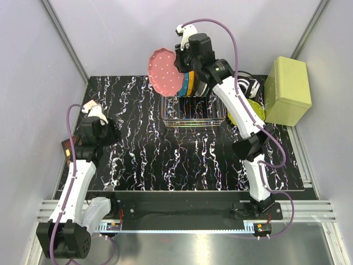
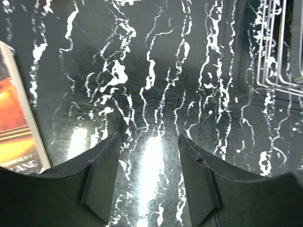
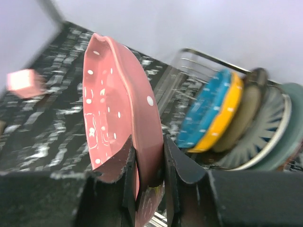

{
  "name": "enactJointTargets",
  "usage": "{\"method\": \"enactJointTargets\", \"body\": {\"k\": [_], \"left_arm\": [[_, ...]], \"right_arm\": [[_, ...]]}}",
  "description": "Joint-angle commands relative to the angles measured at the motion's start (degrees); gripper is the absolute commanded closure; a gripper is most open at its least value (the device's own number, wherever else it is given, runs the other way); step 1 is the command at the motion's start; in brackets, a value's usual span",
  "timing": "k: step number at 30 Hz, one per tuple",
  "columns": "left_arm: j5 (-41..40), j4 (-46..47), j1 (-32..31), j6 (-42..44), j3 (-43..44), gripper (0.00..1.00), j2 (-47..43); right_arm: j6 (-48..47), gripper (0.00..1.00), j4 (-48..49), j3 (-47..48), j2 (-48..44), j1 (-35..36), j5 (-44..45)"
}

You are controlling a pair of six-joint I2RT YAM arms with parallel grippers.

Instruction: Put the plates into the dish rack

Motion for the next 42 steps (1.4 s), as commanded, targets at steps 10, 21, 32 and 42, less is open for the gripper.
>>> {"method": "enactJointTargets", "body": {"k": [10,21,32,42], "left_arm": [[5.9,4.6,2.6,-4.6,-4.9,0.43,-1.9],[7.6,5.3,2.6,-5.2,-8.7,0.43,-6.7],[6.7,5.8,2.6,-7.3,-10.6,0.16,-11.5],[6.9,4.7,2.8,-11.6,-12.7,0.01,-11.5]], "right_arm": [[-26.7,1.0,38.5,9.0,11.4,5.7,40.0],[-29.3,1.0,45.1,8.4,17.8,7.5,50.7],[-25.4,1.0,43.4,8.2,21.0,7.5,53.1],[-24.0,1.0,42.0,9.0,24.4,7.5,52.9]]}}
